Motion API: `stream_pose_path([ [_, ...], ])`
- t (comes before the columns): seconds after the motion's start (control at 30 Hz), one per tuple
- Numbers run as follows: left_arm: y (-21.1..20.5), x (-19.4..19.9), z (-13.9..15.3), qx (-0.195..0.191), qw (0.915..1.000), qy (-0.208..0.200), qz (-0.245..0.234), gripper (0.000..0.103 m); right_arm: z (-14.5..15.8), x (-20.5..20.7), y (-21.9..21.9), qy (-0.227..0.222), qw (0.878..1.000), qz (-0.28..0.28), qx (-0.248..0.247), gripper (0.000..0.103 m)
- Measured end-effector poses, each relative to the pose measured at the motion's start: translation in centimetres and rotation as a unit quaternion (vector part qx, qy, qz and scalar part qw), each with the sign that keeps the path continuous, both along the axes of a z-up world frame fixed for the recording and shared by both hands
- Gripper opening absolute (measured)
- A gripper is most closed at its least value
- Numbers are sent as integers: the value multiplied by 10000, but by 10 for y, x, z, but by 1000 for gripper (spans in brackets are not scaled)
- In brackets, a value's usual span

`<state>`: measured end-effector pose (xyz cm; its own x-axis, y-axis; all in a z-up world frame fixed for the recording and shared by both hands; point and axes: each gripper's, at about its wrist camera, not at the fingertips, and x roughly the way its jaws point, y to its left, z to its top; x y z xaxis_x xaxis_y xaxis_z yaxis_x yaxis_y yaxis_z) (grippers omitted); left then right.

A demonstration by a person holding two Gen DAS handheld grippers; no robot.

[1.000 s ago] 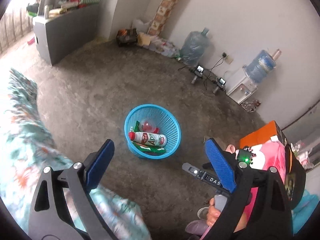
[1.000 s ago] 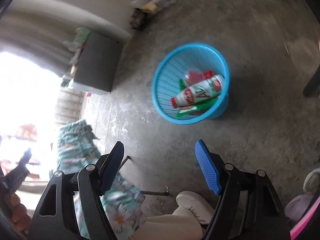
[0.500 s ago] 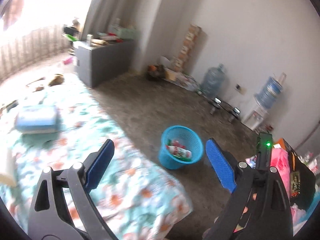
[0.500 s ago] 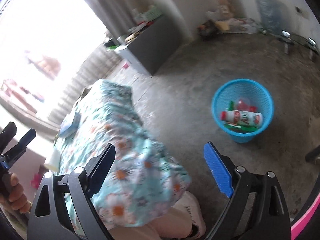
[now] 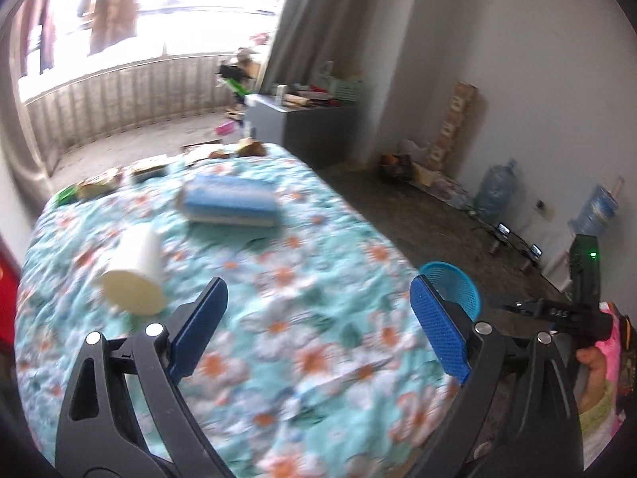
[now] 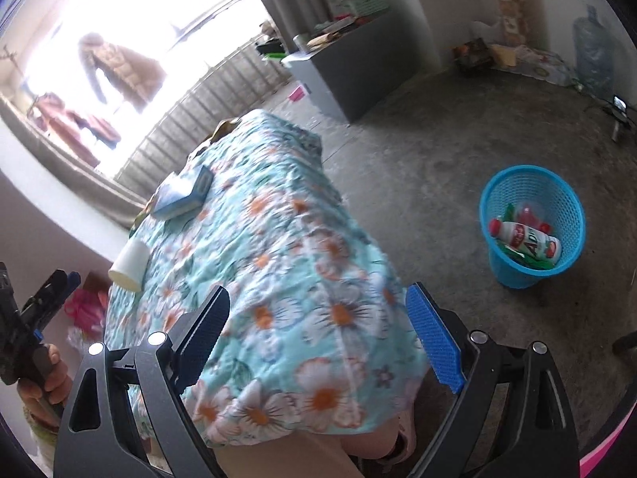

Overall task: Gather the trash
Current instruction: 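Swing both open tools back over the bed toward the paper cup and box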

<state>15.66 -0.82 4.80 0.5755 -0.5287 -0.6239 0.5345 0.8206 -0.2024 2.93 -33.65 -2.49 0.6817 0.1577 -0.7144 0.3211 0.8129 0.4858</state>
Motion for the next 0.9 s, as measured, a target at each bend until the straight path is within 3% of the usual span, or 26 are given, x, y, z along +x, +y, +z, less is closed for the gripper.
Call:
stream_pose_path([
  [0.3, 73, 5, -24, 31, 9957, 41, 920, 88, 13, 27, 31, -61, 9980, 586, 213, 87],
  [0.5, 99, 12, -38, -65, 9924, 121, 1222, 88, 20, 61, 58, -56, 9930, 1095, 434, 87],
  [0.9, 140, 29, -58, -313, 9865, 231, 1590, 88, 28, 162, 142, 74, 9671, 2231, 1221, 87],
])
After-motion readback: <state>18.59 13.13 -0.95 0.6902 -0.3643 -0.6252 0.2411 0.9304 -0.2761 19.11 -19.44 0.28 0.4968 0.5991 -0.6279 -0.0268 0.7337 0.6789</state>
